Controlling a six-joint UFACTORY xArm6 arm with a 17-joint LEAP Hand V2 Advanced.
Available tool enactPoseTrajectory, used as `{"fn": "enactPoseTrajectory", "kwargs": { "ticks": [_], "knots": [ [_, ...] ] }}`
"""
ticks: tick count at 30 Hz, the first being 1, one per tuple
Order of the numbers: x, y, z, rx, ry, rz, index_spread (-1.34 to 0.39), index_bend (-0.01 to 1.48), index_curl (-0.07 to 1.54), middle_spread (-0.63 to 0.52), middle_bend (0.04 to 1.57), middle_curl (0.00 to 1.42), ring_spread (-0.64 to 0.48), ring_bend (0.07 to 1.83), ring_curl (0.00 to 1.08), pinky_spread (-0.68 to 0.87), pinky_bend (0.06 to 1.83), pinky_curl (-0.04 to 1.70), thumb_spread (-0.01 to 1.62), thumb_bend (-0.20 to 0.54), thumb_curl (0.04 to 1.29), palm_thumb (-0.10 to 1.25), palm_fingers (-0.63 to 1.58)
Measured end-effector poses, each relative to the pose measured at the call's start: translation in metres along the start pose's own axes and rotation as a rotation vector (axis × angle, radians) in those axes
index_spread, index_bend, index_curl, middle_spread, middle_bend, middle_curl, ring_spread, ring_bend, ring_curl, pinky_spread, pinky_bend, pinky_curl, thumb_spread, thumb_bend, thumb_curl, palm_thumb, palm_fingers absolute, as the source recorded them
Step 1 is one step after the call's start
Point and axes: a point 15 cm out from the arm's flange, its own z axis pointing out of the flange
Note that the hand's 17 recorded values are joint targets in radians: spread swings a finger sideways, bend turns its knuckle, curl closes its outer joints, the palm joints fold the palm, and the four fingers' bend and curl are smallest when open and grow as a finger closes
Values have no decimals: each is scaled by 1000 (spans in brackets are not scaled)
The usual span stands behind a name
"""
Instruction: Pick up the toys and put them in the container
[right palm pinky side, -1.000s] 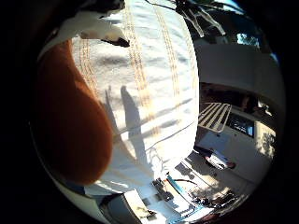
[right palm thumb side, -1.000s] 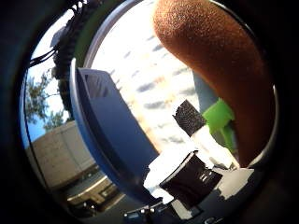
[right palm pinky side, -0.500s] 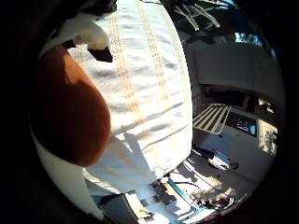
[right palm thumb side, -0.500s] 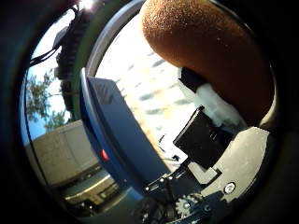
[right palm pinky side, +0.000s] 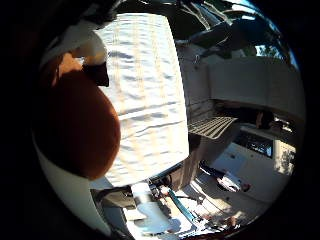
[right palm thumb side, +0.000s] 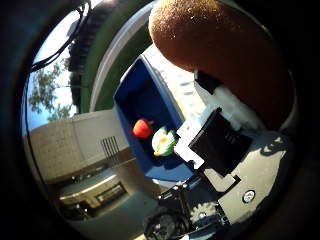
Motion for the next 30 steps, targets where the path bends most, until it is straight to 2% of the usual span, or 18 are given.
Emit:
{"fn": "enactPoseTrajectory", "kwargs": {
  "ticks": [5,6,9,12,17,22,25,28,29,30],
  "knots": [
    [-57,18,-41,68,-8,-155,-811,662,-23,-212,1113,1028,-67,1470,697,156,1512,724,1162,-14,638,983,983],
    [-79,22,-45,82,-4,-253,-830,672,-23,-213,1114,1036,-68,1474,699,154,1513,730,1163,-14,642,982,978],
    [-106,23,-41,89,2,-422,-856,686,-23,-215,1116,1046,-68,1479,700,151,1513,740,1164,-17,648,976,972],
    [-138,8,-28,102,5,-584,-881,699,-23,-216,1117,1055,-69,1485,701,148,1514,749,1164,-18,651,969,967],
    [-178,-24,-6,173,54,-729,-947,740,-21,-218,1117,1077,-59,1498,700,143,1505,774,1158,-22,661,946,967],
    [-195,-50,19,164,134,-798,-984,769,-20,-216,1118,1090,-54,1505,696,140,1489,793,1158,-26,654,910,971],
    [-207,-65,31,159,141,-801,-999,776,-19,-213,1107,1088,-44,1516,694,142,1461,811,1181,-27,624,881,944],
    [-209,-73,62,108,149,-800,-951,801,-5,-191,1071,1054,-11,1435,658,172,1397,800,1205,-27,589,867,912],
    [-207,-73,70,90,152,-798,-873,831,13,-171,973,998,22,1326,619,207,1365,776,1213,-26,571,858,857],
    [-206,-73,73,82,154,-796,-826,854,28,-172,913,974,29,1302,614,216,1354,774,1214,-27,565,853,819]
  ]
}}
